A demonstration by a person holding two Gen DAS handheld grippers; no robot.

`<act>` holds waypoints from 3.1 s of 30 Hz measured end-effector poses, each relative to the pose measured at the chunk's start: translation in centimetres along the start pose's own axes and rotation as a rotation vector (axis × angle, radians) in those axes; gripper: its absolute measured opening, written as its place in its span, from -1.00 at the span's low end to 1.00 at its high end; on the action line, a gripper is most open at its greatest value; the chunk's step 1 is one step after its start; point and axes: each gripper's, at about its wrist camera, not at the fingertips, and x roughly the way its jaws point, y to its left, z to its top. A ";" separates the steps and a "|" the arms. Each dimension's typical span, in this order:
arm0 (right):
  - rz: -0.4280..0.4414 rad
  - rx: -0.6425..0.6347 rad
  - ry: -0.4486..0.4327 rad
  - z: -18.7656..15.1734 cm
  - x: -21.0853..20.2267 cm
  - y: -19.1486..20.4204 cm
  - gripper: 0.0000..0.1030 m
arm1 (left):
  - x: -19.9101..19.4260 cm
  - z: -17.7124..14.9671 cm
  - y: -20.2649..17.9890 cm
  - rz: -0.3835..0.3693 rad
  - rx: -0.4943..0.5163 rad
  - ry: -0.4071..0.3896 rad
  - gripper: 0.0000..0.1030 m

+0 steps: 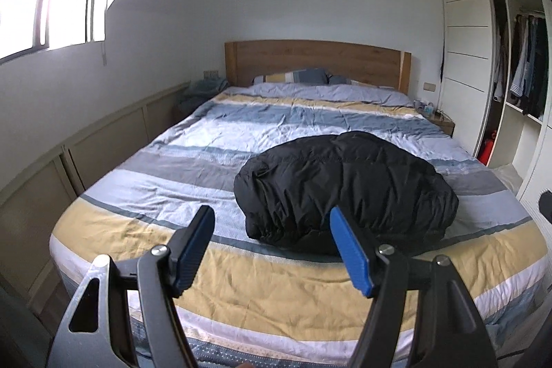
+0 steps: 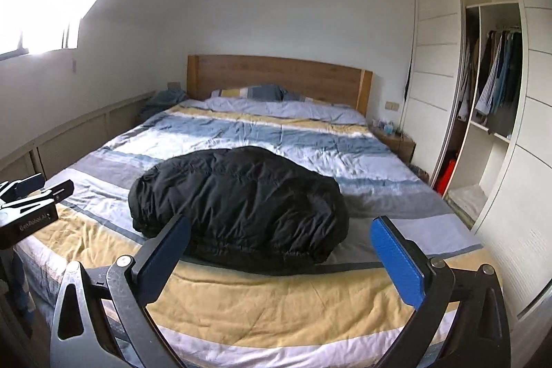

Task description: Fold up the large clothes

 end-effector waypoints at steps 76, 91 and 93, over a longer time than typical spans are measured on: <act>0.036 0.063 0.131 -3.8 2.7 -0.5 0.99 | 0.0 -3.2 -2.0 -0.042 0.041 0.026 0.32; 0.033 0.084 0.177 -5.0 5.2 -1.3 0.99 | 3.5 -4.3 -2.0 -0.046 0.044 0.094 0.32; 0.036 0.085 0.184 -5.1 5.5 -1.3 0.99 | 4.1 -4.5 -2.1 -0.046 0.047 0.105 0.32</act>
